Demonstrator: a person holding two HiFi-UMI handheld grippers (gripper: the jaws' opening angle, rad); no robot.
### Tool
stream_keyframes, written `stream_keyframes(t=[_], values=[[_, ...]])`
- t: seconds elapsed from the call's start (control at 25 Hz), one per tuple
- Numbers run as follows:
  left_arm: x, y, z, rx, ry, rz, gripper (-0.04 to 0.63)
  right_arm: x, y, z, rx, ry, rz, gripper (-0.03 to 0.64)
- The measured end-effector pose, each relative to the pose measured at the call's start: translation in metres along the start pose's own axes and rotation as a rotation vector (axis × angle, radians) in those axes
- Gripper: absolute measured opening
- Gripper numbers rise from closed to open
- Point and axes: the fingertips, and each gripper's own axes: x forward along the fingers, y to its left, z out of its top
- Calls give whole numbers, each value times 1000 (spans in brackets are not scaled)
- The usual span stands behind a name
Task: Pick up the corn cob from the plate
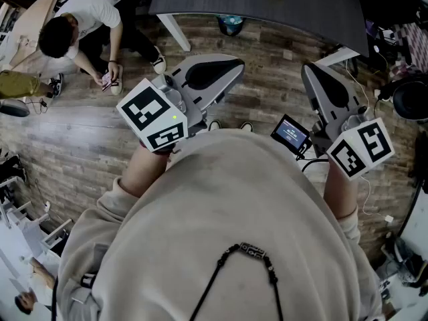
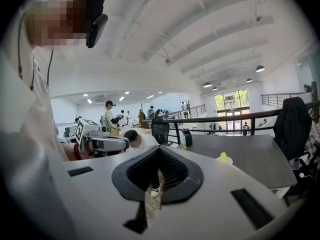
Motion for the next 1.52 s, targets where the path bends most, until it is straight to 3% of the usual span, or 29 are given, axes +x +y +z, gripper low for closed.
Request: stream_keyframes(t=[0.28,0.44,0.8,0.96,1.16,1.52], values=[[16,-6,2,0,0,-15,0,-13,-13,-2,23,0,0,15],[28,-11,0,-20,-5,-27,0,-22,-26,-9,102,-8,16,15],[70,-22,-17,-49,73,-28,0,-45,-68,-25,176,-27,0,15],[91,-35,-24,-24,119,-45,0,-53,-81,-35,219,-52,14,14],[105,-38,-34,-62,122,-28,0,-62,-93,-49,211,-39,33,14],[128,-63,-35,16,162,-53,0,-97,-109,-52,235,-88,-1,15]])
